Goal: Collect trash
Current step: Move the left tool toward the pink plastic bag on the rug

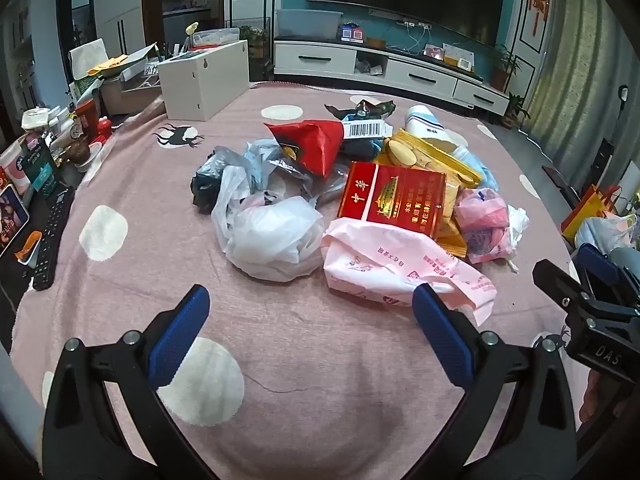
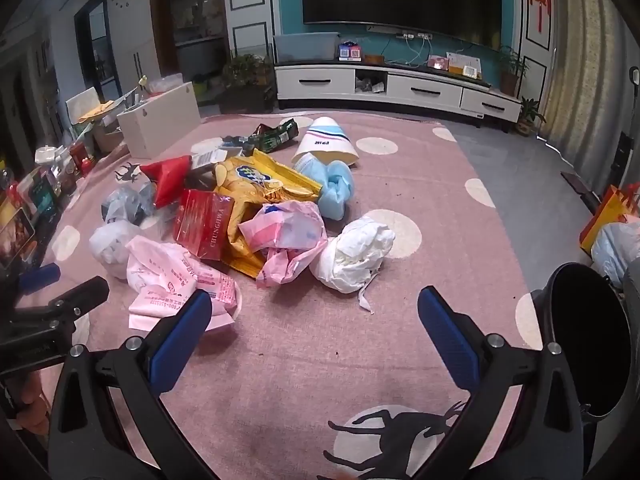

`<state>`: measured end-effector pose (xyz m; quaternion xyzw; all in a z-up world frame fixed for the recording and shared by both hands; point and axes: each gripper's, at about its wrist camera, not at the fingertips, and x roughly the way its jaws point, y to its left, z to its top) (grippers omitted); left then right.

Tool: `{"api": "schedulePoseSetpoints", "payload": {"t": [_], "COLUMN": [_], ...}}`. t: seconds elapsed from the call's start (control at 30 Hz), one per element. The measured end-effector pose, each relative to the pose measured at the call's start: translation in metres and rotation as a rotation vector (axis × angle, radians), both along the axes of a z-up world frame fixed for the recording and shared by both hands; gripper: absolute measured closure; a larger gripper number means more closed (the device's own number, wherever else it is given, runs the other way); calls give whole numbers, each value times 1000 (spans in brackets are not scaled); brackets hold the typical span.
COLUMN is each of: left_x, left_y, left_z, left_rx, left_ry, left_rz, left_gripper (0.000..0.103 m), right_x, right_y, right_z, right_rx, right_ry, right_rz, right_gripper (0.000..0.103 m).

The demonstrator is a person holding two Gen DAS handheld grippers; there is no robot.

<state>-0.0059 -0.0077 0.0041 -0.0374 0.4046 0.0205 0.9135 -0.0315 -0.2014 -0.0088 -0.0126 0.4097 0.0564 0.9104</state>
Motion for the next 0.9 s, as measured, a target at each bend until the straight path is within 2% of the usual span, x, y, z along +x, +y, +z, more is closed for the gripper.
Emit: {"api": "schedulePoseSetpoints", "payload": {"t": [0.27,0.4,0.9], "left_x": [1,1,0], "left_y": [0,-1,-2], "left_z": [-1,-1,-1], "left_rx": [-4,-8,-26], "left_ry": [6,1,2], "left_rz": [-3,-7,-21], "left_gripper": [2,2,2], "right_x": [1,1,1], "right_y": [2,-1,-5], "right_z": [-3,-4,-2], "right_rx": [15,54,56], "right_ry": [14,24,9], "right_rz": [4,8,-19], "right_gripper": [2,2,2]}}
